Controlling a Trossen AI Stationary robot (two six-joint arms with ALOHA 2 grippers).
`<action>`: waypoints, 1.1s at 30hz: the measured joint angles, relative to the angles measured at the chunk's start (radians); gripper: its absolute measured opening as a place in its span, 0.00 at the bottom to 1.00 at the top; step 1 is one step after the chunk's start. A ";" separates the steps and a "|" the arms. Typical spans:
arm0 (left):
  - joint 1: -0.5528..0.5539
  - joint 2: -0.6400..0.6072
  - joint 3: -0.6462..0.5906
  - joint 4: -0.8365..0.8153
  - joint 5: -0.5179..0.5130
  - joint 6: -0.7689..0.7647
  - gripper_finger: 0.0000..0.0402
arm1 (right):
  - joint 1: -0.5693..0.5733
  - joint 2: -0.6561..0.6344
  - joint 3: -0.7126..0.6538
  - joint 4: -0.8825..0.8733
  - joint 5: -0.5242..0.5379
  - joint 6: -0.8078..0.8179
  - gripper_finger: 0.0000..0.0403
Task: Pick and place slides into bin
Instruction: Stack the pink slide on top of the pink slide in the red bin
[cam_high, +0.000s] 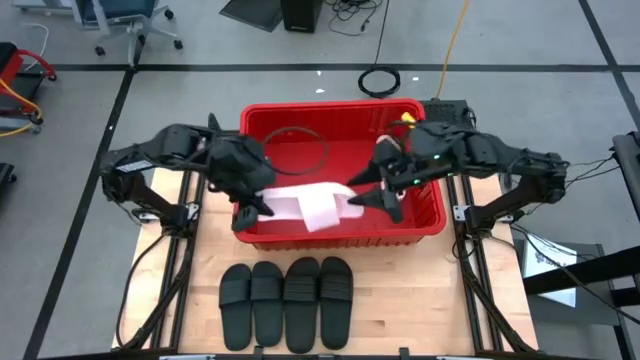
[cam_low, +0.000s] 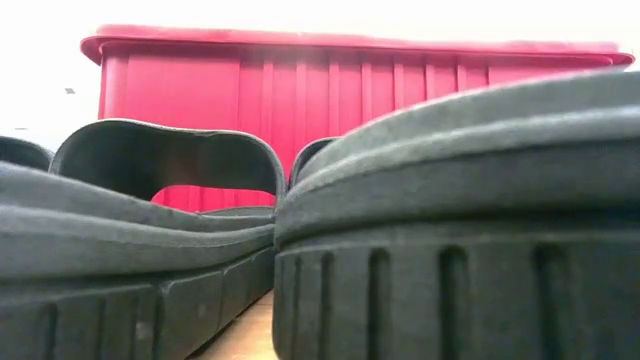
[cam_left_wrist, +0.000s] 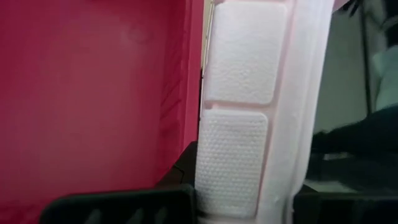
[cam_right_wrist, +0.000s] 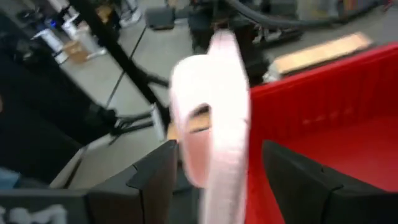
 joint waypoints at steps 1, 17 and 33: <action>-0.007 0.010 0.000 -0.009 -0.001 0.006 0.12 | 0.000 0.012 0.000 -0.007 -0.016 0.006 0.57; -0.051 0.068 -0.001 -0.039 -0.019 0.059 0.12 | 0.043 0.135 0.000 -0.144 -0.081 0.031 0.53; -0.051 0.068 -0.001 -0.024 -0.010 0.060 0.12 | 0.047 0.133 -0.001 -0.109 -0.067 0.029 0.07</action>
